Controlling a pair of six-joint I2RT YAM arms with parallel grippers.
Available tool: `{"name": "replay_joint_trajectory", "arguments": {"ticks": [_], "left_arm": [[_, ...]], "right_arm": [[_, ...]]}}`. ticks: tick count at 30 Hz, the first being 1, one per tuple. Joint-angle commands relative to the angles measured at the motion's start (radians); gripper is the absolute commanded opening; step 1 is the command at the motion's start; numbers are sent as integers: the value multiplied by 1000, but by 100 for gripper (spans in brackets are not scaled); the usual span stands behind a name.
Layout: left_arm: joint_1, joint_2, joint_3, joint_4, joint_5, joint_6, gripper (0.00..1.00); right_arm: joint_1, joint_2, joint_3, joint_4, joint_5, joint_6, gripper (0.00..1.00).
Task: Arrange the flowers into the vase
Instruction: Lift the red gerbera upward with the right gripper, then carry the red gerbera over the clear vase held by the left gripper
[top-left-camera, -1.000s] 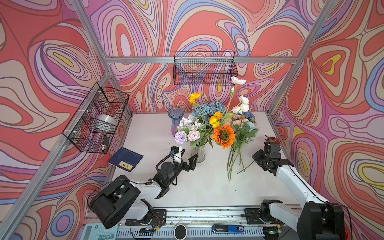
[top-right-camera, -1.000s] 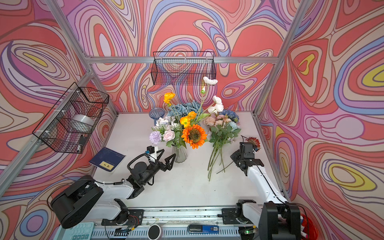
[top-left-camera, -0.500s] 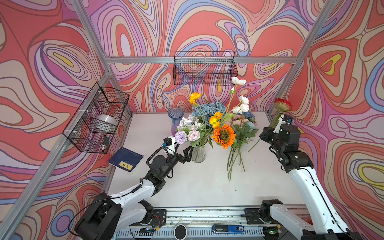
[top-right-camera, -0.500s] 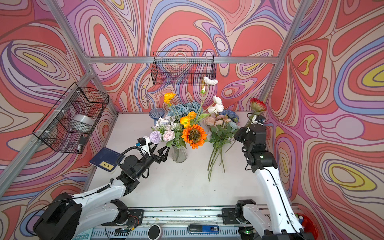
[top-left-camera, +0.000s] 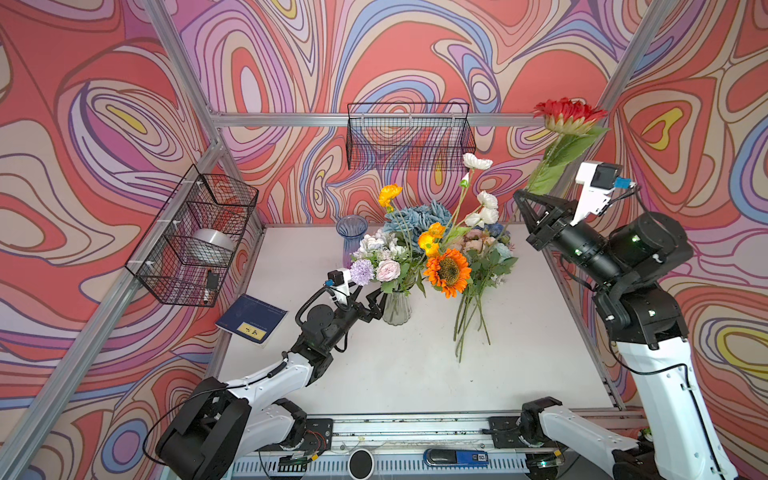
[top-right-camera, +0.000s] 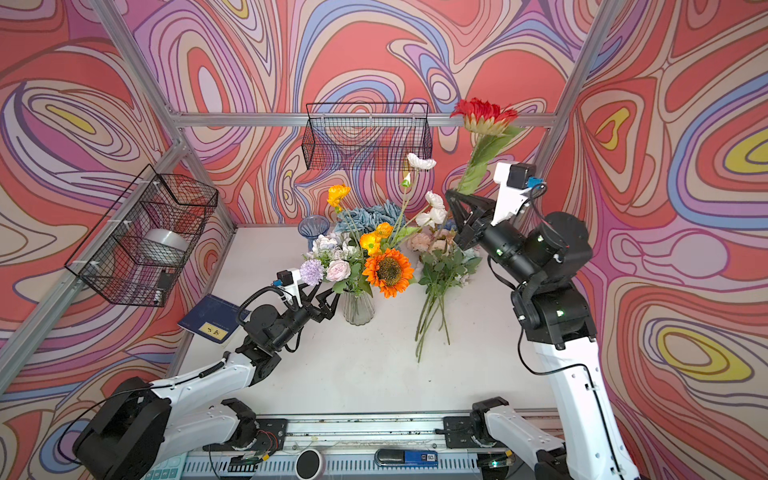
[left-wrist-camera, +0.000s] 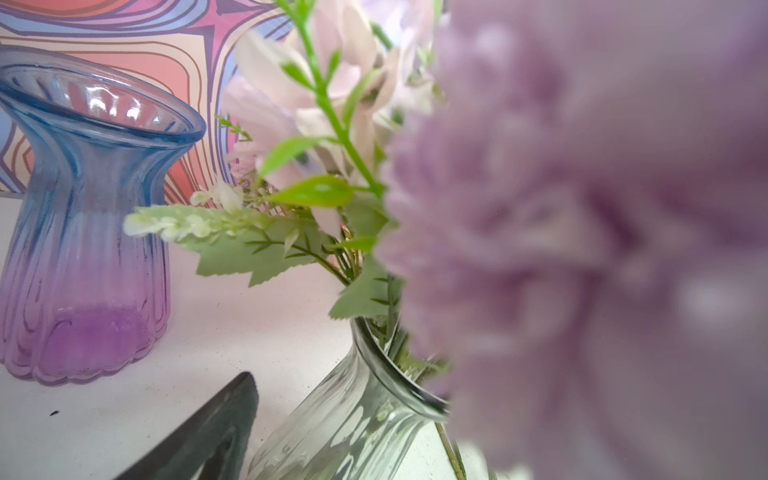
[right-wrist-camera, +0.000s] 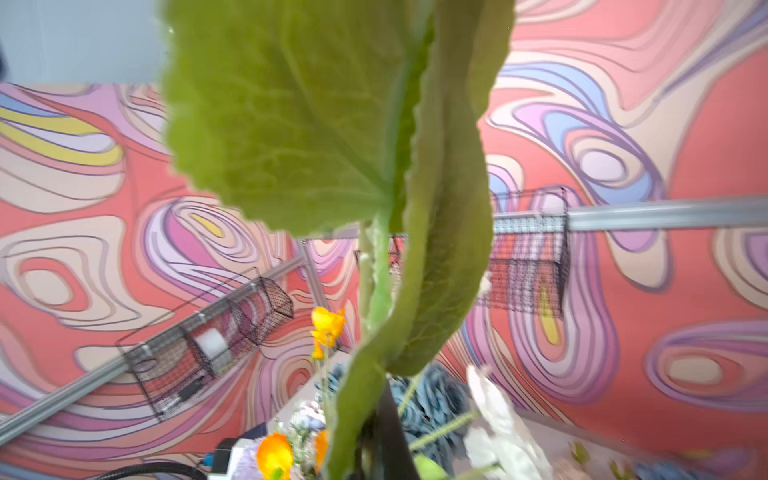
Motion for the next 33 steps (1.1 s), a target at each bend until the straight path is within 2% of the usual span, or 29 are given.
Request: {"name": "replay_joint_trajectory", "arguments": {"ticks": [1, 4, 11, 16, 22, 28, 33], "left_arm": [[22, 11, -4, 21, 1, -45, 100], [36, 10, 2, 16, 16, -52, 100], [40, -12, 7, -21, 17, -45, 100], [40, -43, 15, -59, 29, -26, 100], [44, -64, 45, -105, 72, 24, 100], [75, -39, 81, -114, 146, 41, 100], [107, 15, 118, -81, 213, 17, 100]], "right_arm": [[24, 34, 9, 189, -231, 163, 0], [84, 53, 15, 286, -249, 203, 0], [309, 160, 62, 328, -195, 123, 0], [581, 283, 145, 200, -77, -108, 0], [781, 350, 121, 116, 64, -337, 0], [898, 349, -15, 110, 247, -517, 0], [913, 317, -162, 154, 402, -579, 0]]}}
